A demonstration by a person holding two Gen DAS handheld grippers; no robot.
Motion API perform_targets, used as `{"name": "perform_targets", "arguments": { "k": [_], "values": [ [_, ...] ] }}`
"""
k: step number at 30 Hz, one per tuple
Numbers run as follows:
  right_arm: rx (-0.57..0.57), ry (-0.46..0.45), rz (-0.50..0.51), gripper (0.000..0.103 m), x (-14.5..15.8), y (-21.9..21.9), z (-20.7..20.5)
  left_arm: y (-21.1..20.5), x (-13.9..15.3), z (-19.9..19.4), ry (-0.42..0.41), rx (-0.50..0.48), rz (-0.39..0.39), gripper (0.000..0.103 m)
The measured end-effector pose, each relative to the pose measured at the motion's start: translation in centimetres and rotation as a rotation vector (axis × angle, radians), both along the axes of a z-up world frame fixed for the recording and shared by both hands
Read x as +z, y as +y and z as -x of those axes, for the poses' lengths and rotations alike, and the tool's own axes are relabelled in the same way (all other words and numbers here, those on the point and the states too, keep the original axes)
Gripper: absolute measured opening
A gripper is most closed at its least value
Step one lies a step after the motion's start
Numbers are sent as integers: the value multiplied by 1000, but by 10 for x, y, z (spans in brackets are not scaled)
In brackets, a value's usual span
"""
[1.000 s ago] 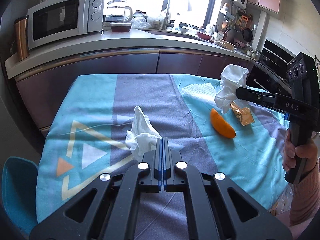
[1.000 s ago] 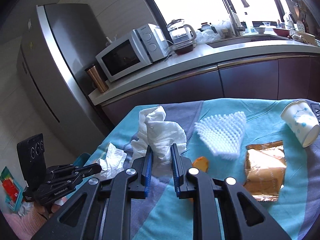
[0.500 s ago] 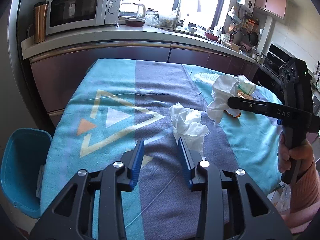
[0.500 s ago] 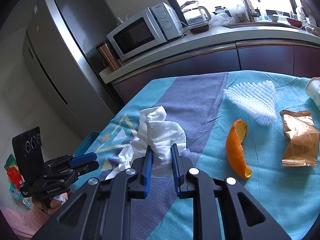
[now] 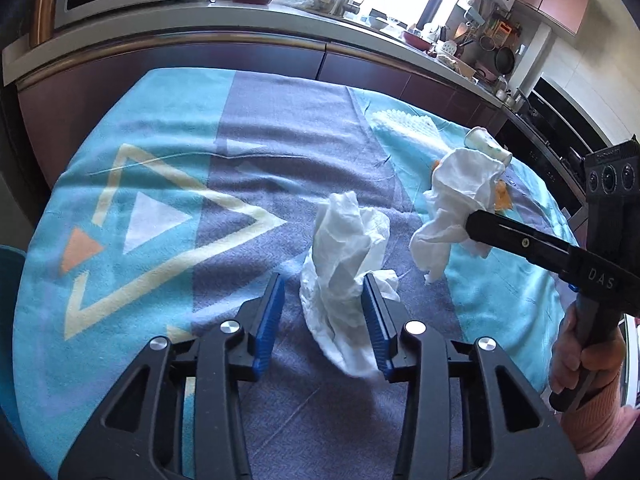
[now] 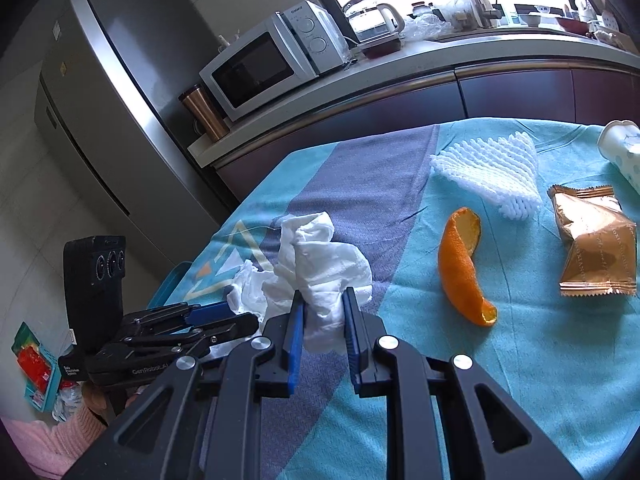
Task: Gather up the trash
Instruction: 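Grasp a white tissue with the left tool while the right tool grasps another tissue, then carry both tissues to the teal bin and open both tools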
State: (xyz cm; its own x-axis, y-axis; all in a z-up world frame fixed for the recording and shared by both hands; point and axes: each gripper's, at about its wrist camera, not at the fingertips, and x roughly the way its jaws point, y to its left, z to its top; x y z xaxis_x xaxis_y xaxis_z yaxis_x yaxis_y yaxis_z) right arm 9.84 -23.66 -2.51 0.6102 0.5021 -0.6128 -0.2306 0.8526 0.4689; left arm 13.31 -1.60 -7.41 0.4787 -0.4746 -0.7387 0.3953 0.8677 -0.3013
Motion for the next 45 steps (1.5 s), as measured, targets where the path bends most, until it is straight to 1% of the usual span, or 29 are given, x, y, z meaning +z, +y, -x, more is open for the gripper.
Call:
{"name": "perform_targets", "arguments": {
  "k": [1, 2, 5, 7, 14, 19, 26, 36, 45],
  "values": [
    [0, 1, -3, 18, 0, 0, 0, 2, 0, -1, 12, -6, 15, 19],
    [1, 0, -4, 18, 0, 0, -1, 3, -1, -2, 27, -7, 34, 14],
    [6, -5, -9, 18, 1, 1, -1, 4, 1, 2, 14, 14, 18, 12],
    [11, -12, -11, 18, 2, 3, 0, 5, 4, 7, 1, 19, 22, 11],
    [33, -28, -19, 18, 6, 14, 3, 9, 23, 30, -86, 40, -16, 10],
    [46, -43, -26, 18, 12, 19, 5, 16, 31, 41, -116, 48, -29, 10],
    [70, -67, -30, 18, 21, 30, 9, 32, 41, 56, -147, 88, -35, 10],
    [121, -87, -39, 18, 29, 47, 16, 73, 48, 74, -177, 166, -51, 10],
    [172, -90, -44, 18, 30, 72, 16, 102, 50, 83, -179, 221, -64, 10]
  ]
}}
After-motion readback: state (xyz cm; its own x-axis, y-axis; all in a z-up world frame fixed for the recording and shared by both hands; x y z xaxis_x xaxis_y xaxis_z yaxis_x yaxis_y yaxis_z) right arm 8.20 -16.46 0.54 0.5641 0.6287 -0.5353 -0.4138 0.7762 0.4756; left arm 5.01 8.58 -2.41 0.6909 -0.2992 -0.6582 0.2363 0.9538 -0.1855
